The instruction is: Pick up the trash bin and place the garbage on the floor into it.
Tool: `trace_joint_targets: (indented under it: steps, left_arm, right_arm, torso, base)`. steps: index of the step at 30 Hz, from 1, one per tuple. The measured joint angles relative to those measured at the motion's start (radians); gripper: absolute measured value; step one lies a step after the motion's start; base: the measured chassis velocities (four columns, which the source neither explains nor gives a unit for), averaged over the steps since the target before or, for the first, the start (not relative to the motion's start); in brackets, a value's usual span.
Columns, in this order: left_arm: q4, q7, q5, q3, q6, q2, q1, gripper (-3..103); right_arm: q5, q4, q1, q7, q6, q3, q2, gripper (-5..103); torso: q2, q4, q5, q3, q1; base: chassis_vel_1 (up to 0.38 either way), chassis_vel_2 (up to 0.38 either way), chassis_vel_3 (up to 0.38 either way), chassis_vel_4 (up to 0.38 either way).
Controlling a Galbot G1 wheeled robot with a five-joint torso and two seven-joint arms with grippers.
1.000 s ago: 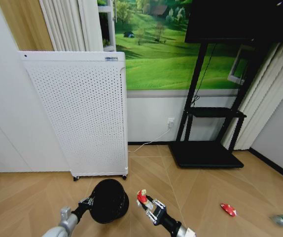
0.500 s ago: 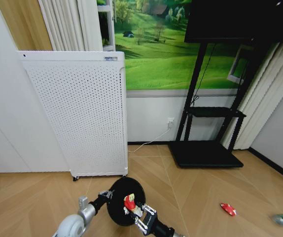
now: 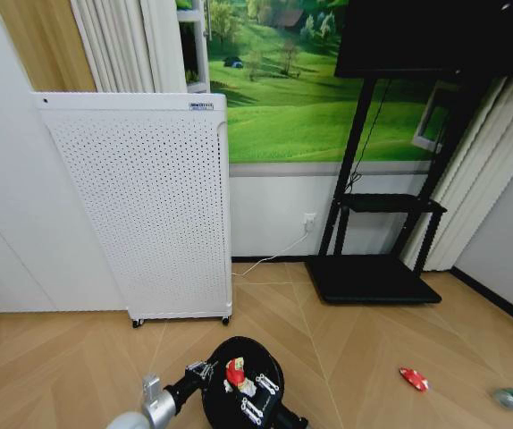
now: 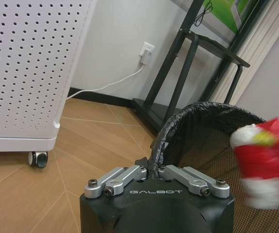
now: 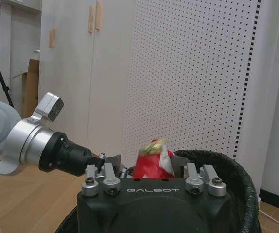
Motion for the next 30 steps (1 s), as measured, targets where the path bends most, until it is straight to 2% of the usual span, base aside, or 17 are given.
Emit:
trace_joint_targets:
  steps: [2, 5, 6, 8, 10, 17, 30]
  left_arm:
    - [0.003, -0.001, 0.001, -0.011, 0.000, -0.015, 0.004, 4]
    - [0.001, -0.003, 0.000, -0.020, -0.001, -0.023, 0.009, 4]
    - [-0.005, -0.004, -0.001, -0.034, -0.001, -0.029, 0.022, 4]
    - [-0.005, -0.005, -0.002, -0.036, -0.001, -0.030, 0.023, 4]
    - [-0.008, -0.016, -0.006, -0.066, -0.001, -0.033, 0.041, 4]
    - [-0.012, -0.091, -0.081, -0.167, -0.001, -0.055, 0.057, 4]
    - [-0.008, -0.134, -0.101, -0.343, -0.002, -0.110, 0.098, 4]
  right_arm:
    - [-0.003, 0.002, -0.008, 0.009, 0.013, 0.005, 0.016, 69]
    - [-0.009, -0.003, -0.013, 0.020, 0.023, 0.008, 0.028, 74]
    - [-0.016, -0.007, -0.022, 0.032, 0.035, 0.014, 0.042, 85]
    - [-0.016, -0.007, -0.023, 0.033, 0.036, 0.014, 0.042, 85]
    - [-0.009, 0.004, -0.034, 0.053, 0.039, 0.035, 0.051, 99]
    - [0.041, 0.020, -0.010, 0.065, 0.012, 0.112, 0.040, 100]
    - [0.082, -0.001, -0.013, 0.069, 0.015, 0.166, 0.034, 100]
  torso:
    - [0.000, 0.0000, -0.0001, 0.000, 0.000]
    - [0.000, -0.0001, 0.0000, 0.000, 0.000]
    - [0.000, -0.0001, 0.0000, 0.000, 0.000]
    - [0.000, -0.0001, -0.0001, 0.000, 0.000]
    - [0.000, -0.0002, 0.0000, 0.000, 0.000]
    - [0.000, 0.0000, 0.0000, 0.000, 0.000]
    - [0.000, -0.0001, -0.0001, 0.000, 0.000]
  base:
    - [0.000, 0.000, 0.000, 0.000]
    - [0.000, 0.000, 0.000, 0.000]
    - [0.000, 0.000, 0.000, 0.000]
    - [0.000, 0.000, 0.000, 0.000]
    - [0.000, 0.000, 0.000, 0.000]
    - [0.000, 0.000, 0.000, 0.000]
    - [-0.089, -0.093, 0.078, 0.090]
